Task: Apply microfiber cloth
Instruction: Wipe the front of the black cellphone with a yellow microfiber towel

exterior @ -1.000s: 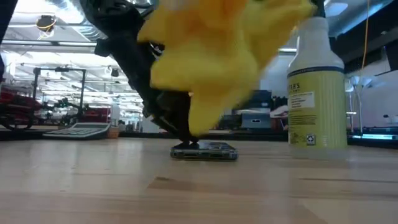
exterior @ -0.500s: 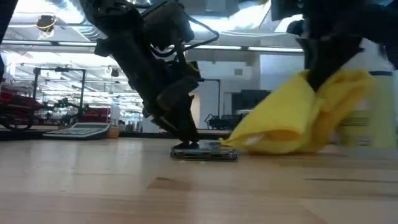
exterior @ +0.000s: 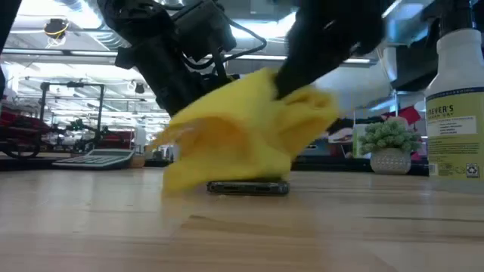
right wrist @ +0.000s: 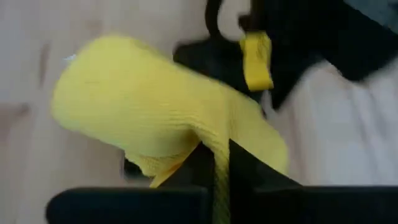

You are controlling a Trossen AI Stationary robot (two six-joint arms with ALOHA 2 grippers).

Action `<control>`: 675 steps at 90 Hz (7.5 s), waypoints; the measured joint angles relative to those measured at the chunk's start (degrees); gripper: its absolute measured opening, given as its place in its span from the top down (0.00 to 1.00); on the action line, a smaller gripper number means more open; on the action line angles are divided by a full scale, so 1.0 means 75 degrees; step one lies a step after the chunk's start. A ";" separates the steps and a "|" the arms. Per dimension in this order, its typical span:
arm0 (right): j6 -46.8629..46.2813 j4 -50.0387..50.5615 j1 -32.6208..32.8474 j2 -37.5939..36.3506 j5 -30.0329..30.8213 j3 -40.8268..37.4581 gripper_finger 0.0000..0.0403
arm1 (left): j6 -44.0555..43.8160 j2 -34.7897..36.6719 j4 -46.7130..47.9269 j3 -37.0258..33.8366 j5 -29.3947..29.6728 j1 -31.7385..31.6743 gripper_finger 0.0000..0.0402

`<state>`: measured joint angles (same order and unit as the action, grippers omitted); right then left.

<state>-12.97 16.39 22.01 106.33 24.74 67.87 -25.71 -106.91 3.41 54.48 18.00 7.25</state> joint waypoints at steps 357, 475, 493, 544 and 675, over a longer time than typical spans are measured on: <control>-0.0308 -0.3456 -0.0351 0.0599 -0.0021 -0.1337 1.00 | -0.0269 -0.0009 -0.0407 0.0000 -0.0134 -0.0131 0.52; 0.0143 0.0718 0.0051 0.0107 0.1756 -0.0594 1.00 | -0.0146 -0.0009 -0.0490 -0.0003 -0.0143 -0.0131 0.52; -0.0448 -0.1016 -0.0411 0.0107 0.1627 -0.1339 1.00 | -0.0149 -0.0009 -0.0522 -0.0006 -0.0144 -0.0131 0.52; 0.0667 -0.3941 -0.0244 0.0700 -0.1965 -0.1831 1.00 | -0.0167 -0.0012 -0.0552 0.0000 -0.0189 -0.0117 0.53; 0.0701 -0.3926 -0.0191 -0.0074 -0.0738 -0.3045 1.00 | -0.0770 -0.0047 -0.0261 0.0143 -0.0403 0.1801 0.53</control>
<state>-7.72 -13.05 20.58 105.78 19.20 45.03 -31.48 -107.26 1.44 55.55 14.98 20.75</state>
